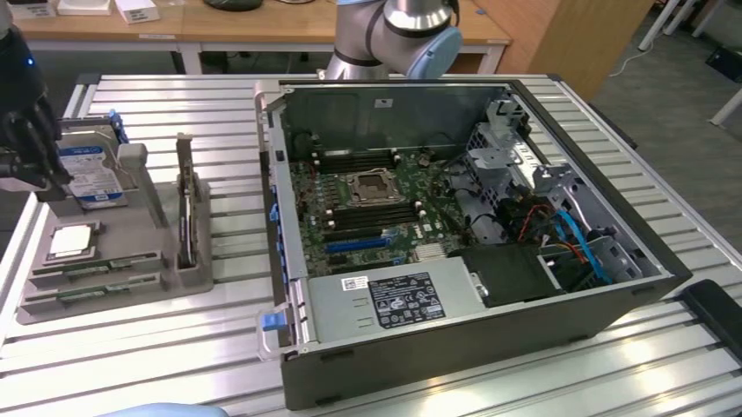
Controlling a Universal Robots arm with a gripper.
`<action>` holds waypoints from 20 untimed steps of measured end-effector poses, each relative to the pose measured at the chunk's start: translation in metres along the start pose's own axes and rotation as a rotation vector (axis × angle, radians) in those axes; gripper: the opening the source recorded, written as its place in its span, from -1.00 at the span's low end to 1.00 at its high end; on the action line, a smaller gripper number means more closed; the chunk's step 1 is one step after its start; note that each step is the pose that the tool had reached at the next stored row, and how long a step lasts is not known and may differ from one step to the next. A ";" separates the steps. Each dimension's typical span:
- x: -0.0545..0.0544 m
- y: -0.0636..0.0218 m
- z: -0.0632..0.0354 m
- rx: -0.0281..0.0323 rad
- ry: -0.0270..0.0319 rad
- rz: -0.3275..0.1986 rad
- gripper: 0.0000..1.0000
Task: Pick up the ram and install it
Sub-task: 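Pick up the ram and move it above insertion slot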
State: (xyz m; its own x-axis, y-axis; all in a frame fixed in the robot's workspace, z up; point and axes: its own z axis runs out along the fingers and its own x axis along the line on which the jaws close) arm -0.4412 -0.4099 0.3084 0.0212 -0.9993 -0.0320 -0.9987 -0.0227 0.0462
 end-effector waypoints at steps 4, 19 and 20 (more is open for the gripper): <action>0.009 0.0001 0.0020 0.0004 0.0003 -0.006 -0.39; 0.050 -0.0004 0.0298 -0.0011 0.0026 -0.060 -0.39; 0.050 -0.0005 0.0317 -0.0011 0.0028 -0.063 -0.39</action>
State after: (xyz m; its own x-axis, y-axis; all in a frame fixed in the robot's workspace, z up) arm -0.4411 -0.4593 0.2752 0.0841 -0.9959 -0.0321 -0.9953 -0.0855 0.0453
